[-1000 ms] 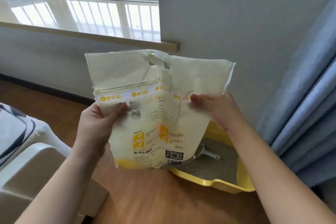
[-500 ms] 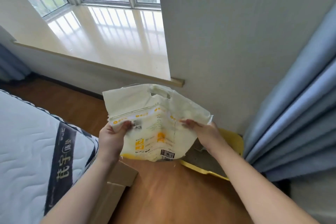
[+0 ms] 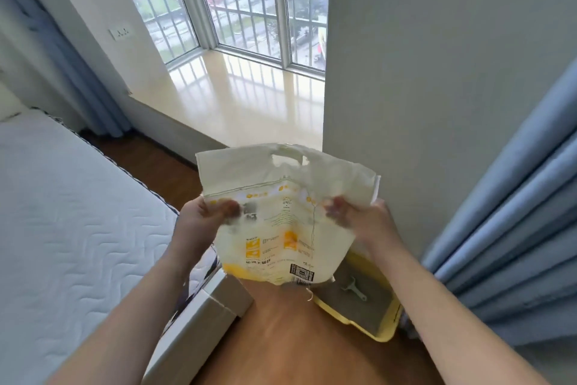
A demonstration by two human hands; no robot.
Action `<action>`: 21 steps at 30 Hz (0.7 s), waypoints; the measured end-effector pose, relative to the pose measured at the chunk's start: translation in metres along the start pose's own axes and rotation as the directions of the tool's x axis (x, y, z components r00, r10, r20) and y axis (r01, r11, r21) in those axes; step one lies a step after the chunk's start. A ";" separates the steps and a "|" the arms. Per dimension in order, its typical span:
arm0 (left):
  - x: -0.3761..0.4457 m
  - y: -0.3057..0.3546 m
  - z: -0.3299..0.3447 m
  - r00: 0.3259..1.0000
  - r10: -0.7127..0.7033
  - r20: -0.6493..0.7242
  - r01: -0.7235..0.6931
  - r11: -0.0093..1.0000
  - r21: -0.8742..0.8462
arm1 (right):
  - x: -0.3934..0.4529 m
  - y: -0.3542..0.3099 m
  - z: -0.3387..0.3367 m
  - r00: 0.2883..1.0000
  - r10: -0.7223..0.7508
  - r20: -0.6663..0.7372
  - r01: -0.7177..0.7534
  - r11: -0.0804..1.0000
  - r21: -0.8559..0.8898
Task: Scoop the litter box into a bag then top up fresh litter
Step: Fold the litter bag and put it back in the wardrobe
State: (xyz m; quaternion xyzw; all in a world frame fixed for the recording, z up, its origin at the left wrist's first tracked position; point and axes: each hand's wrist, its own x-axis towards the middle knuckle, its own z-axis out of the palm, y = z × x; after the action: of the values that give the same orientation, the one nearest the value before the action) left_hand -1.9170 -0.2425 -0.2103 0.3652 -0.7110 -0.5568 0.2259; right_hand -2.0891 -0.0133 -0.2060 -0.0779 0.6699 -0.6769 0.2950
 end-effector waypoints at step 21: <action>-0.209 0.047 -0.256 0.744 0.040 -0.667 -0.086 0.996 -0.036 | -0.131 -0.096 0.224 0.737 -0.291 0.611 0.341 0.939 0.036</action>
State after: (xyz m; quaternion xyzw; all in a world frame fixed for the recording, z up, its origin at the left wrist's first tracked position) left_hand -1.6118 -0.2363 -0.0760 0.5078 -0.5776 -0.4050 0.4945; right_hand -1.8982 -0.1472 -0.0564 -0.4150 0.5424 -0.6289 0.3715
